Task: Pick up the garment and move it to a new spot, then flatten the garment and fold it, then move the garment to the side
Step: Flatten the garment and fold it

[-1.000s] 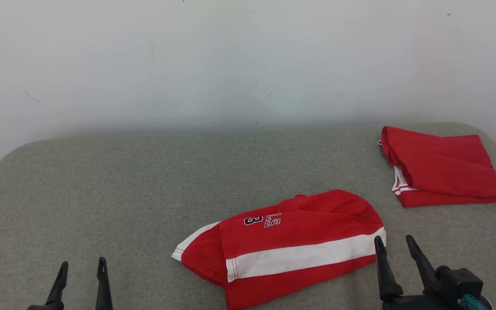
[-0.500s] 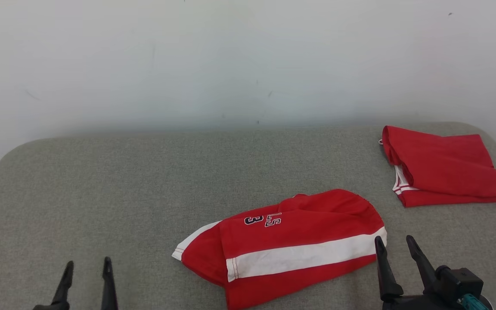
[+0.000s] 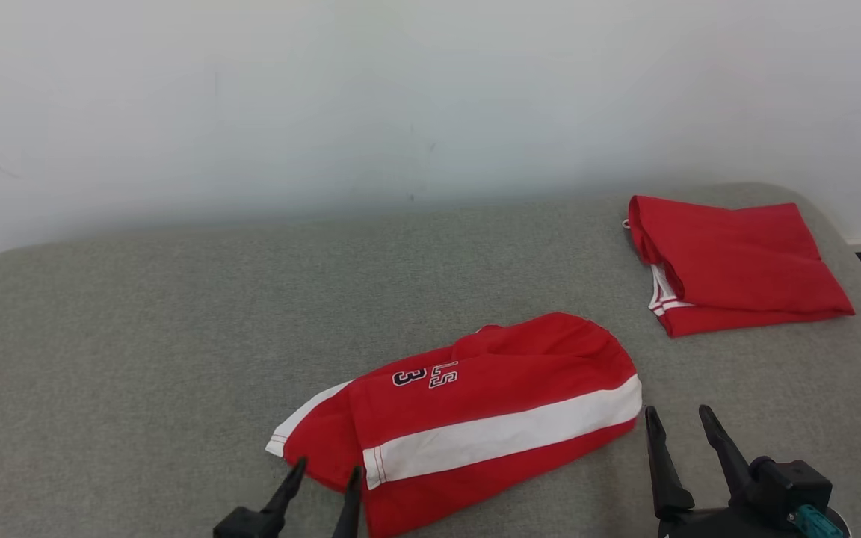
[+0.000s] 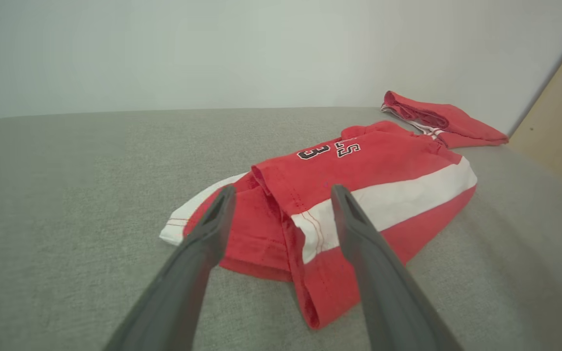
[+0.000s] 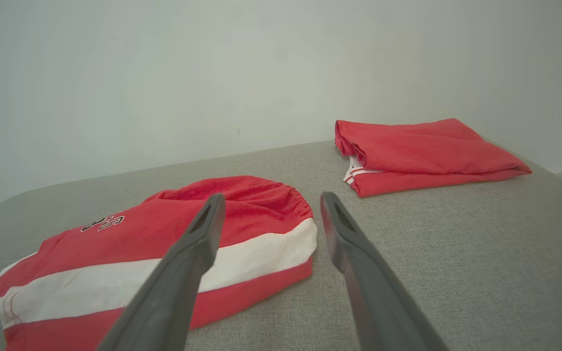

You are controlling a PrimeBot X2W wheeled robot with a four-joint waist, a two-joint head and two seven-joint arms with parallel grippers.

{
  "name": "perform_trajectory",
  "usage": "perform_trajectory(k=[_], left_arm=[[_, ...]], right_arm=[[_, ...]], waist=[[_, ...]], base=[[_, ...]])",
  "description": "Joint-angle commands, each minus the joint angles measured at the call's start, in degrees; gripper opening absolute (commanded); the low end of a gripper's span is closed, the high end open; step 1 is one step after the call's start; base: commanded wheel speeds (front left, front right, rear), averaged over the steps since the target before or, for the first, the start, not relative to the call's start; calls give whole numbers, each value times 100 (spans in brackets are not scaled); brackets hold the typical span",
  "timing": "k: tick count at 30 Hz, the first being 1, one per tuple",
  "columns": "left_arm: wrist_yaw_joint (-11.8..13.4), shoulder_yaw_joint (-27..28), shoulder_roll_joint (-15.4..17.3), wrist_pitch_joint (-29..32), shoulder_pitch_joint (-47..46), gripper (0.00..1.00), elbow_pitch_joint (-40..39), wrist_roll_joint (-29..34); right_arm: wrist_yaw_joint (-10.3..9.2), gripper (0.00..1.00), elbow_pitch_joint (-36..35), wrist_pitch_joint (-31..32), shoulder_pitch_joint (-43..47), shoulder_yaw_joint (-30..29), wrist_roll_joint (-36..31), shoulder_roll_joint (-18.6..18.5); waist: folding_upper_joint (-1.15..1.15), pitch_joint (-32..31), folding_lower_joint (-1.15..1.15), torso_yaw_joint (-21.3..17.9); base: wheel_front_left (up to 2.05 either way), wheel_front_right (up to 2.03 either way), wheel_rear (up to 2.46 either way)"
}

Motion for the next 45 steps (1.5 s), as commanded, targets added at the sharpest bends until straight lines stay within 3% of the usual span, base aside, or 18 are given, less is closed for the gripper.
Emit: perform_trajectory(k=[1, 8, 14, 15, 16, 17, 24, 36, 43, 44, 45], left_arm=[[-15, -46, -25, -57, -94, 100, 63, -54], [-56, -475, -64, -268, -550, 100, 1105, -350], [-21, -414, -69, -474, -901, 100, 1901, -540], [-30, -357, -68, -539, -1005, 77, 2070, -653], [-35, -365, -67, -560, -1051, 42, 2149, -669], [-40, -393, -71, -578, -1087, 0, 2223, -657], [18, -207, -38, -713, -1258, 0, 2335, -786], [306, 292, 733, -507, -184, 0, 696, -726], [315, 276, 601, -433, 381, 0, 623, -989], [312, 265, 592, -450, 403, 33, 657, -996], [312, 265, 592, -450, 403, 33, 657, -996]], right_arm=[[-16, 100, 6, -1, -38, 16, -44, 16], [-16, 100, 20, -25, -123, 70, -36, 17], [-16, 100, -5, -58, -158, 4, -43, 17], [-16, 100, -19, -71, -138, -22, -48, 17], [-16, 100, -22, -77, -130, -30, -48, 18], [-16, 100, -22, -82, -119, -42, -49, 18], [-16, 100, 1, -111, -73, -81, -6, 17], [-16, 100, 170, -55, 127, -25, 160, 16], [-16, 100, 327, 39, 176, 73, 206, -18], [-16, 100, 343, 34, 174, 83, 225, -38], [-16, 100, 343, 34, 174, 83, 225, -38]], waist=[[0, 102, 0, -169], [0, 295, 0, -659], [0, 423, 0, -943], [0, 442, 0, -968], [0, 446, 0, -971], [0, 445, 0, -965], [0, 349, 0, -675], [0, 182, 0, 341], [0, 197, 0, 499], [0, 194, 0, 508], [0, 194, 0, 508]], base=[[0, 0, 0], [0, 0, 0], [0, 0, 0], [0, 0, 0], [0, 0, 0], [0, 0, 0], [0, 0, 0], [0, 0, 0], [0, 0, 0], [0, 0, 0], [0, 0, 0]])
